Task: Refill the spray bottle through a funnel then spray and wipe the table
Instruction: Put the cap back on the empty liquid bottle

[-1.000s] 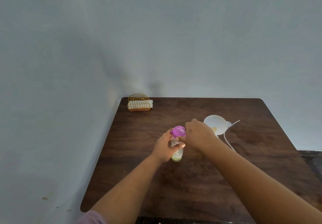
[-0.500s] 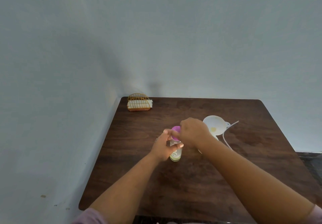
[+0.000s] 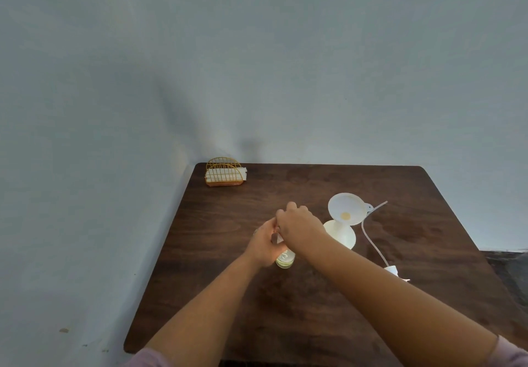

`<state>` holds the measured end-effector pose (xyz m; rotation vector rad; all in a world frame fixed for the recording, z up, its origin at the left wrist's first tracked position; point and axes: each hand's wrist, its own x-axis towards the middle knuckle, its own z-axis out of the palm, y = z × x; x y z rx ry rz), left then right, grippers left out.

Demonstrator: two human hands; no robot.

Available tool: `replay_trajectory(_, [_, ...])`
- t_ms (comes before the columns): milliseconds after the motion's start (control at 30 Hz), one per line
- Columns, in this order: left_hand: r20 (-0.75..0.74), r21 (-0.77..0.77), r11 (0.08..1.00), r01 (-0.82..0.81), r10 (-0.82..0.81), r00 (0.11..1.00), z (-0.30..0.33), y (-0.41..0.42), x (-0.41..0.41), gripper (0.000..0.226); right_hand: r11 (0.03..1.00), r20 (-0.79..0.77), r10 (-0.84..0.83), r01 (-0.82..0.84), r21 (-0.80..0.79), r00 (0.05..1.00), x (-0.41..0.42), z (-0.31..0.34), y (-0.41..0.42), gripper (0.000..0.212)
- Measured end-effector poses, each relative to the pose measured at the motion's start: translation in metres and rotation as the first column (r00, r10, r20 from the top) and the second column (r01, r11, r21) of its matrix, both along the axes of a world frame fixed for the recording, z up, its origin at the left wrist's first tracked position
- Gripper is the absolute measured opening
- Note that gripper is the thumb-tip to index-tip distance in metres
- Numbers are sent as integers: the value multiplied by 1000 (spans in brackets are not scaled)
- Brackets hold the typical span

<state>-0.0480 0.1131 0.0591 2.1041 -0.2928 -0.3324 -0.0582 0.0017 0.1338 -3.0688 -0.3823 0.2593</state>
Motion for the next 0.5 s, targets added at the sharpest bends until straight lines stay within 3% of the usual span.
replay_trajectory(133, [-76,-65,998,-11,6,997,2,3,-2,47,1000,5,22,-22,14,1000,3,-3,-5,28])
replay_trajectory(333, [-21,-44,999,-26,25,999,0,0,-4,39,995,72,86,-81,-66,994,3,-6,-8,24])
replay_trajectory(433, [-7,-44,997,-57,57,998,1,-4,-6,37,997,95,-76,74,16,993,7,-11,-6,26])
replay_trajectory(500, [-1,-31,997,-73,73,997,0,-6,-5,35,997,94,-66,62,42,993,8,-12,-6,26])
